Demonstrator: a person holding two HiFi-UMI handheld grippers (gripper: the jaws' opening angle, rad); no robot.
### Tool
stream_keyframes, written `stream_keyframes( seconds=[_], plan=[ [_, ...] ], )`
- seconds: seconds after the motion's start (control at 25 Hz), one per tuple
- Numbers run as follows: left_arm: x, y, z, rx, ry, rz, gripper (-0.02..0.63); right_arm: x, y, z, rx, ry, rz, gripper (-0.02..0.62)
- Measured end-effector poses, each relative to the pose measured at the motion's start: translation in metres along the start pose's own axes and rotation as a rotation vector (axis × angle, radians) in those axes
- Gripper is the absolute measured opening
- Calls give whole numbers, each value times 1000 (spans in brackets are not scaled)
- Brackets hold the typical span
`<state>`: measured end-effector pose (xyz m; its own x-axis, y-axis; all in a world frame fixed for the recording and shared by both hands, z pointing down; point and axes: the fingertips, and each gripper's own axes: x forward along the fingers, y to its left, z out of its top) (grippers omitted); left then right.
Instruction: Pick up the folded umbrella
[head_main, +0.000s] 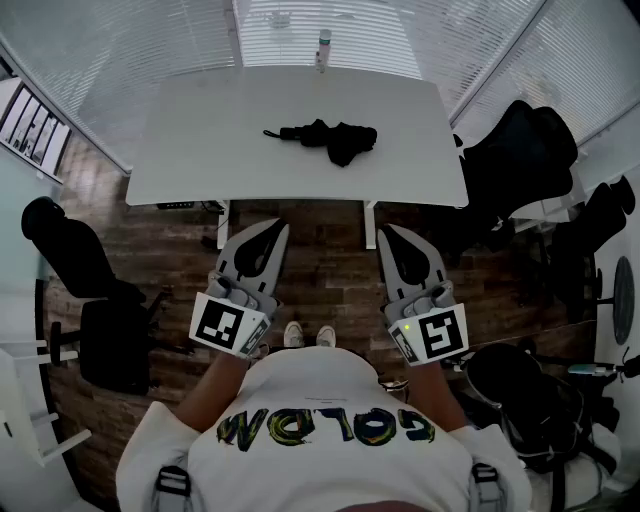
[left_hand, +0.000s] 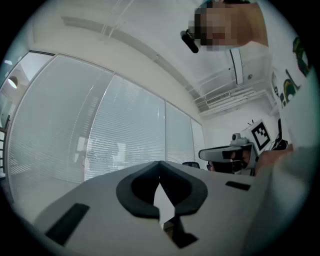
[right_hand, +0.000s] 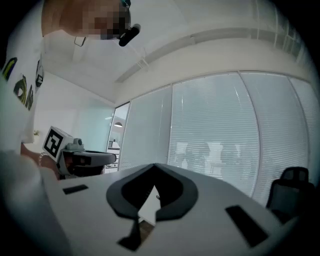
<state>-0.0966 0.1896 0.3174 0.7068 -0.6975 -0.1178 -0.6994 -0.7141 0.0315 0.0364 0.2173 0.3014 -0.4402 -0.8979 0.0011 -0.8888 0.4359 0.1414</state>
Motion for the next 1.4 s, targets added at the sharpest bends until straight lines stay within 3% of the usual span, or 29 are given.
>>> stream_keyframes(
  seconds=[0.8,1.08,1.4],
  plan=[
    [-18,29,-9,-20,13,-23,11,21,32,-15,35,18,-40,9],
    [24,40,-13,-9,19,-16,11,47,-7,-19,37,1,-33,9],
    [111,43,-23,-1,27,-16,11,80,-87,-36,76,-8,-26,9]
  ],
)
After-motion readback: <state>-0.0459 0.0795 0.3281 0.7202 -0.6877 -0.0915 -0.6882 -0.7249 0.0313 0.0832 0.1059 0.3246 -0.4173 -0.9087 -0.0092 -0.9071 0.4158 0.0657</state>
